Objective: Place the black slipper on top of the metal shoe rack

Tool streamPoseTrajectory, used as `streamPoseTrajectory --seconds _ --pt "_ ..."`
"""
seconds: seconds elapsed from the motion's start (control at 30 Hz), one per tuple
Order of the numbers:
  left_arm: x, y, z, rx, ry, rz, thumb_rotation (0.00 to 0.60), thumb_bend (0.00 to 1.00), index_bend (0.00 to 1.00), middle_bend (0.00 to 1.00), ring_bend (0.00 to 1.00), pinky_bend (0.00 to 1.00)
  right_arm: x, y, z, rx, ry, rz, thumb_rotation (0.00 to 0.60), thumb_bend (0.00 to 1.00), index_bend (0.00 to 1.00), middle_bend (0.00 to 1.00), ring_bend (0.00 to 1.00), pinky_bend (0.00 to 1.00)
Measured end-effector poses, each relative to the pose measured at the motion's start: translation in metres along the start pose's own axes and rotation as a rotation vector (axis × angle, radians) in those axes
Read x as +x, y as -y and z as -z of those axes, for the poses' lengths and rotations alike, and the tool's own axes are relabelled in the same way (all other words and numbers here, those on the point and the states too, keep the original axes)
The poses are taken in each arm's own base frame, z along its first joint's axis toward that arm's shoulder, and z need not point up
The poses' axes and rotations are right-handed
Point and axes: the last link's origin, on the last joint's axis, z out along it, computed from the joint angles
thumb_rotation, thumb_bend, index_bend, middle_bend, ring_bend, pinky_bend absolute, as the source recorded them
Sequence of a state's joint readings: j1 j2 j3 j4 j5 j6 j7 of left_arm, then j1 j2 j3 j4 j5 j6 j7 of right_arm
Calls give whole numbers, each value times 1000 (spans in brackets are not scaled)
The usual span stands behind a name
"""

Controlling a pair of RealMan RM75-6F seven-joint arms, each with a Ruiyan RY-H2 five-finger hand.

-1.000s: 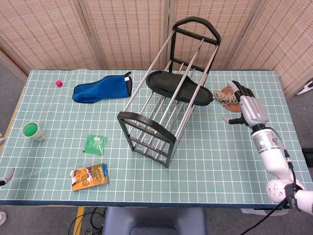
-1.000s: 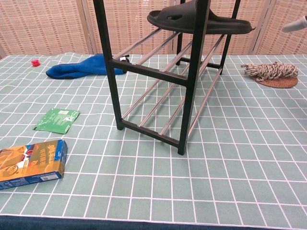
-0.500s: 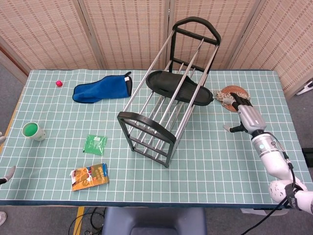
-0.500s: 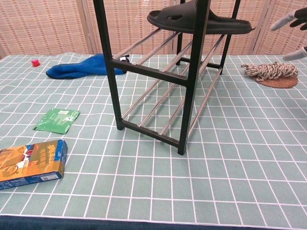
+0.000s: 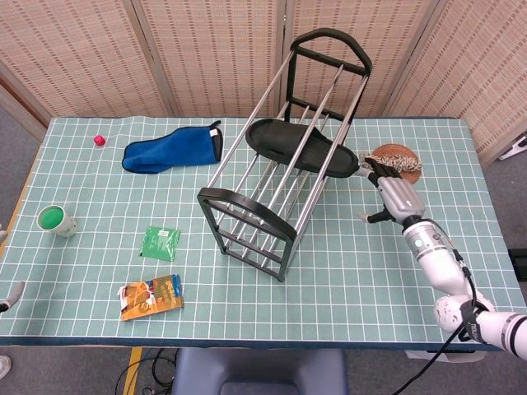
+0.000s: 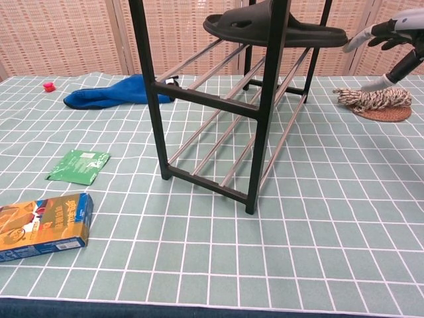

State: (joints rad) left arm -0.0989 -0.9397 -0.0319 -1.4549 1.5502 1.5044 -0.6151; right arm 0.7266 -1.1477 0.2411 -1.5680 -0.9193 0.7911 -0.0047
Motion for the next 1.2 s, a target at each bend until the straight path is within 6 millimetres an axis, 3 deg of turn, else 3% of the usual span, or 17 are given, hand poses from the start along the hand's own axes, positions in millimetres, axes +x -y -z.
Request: streamPoseTrajectory --seconds 0.4,0.57,0.73,1.0,1.2 --pt "0 -1 0 -8 2 3 600 377 39 0 0 0 -1 13 -9 27 12 0 600 196 170 0 0 0" --pt "-1 -1 1 -11 7 -1 600 377 39 0 0 0 1 12 -3 29 6 9 600 195 170 0 0 0" --pt "-1 0 0 -5 11 -8 600 377 39 0 0 0 9 -1 19 -2 -34 28 600 196 170 0 0 0" --pt "-6 1 -8 21 7 -56 600 377 39 0 0 0 22 -47 71 -94 -131 82 600 207 165 0 0 0" --pt "-11 1 -16 63 -15 -133 600 377 39 0 0 0 20 -86 118 -135 -233 177 600 231 88 0 0 0"
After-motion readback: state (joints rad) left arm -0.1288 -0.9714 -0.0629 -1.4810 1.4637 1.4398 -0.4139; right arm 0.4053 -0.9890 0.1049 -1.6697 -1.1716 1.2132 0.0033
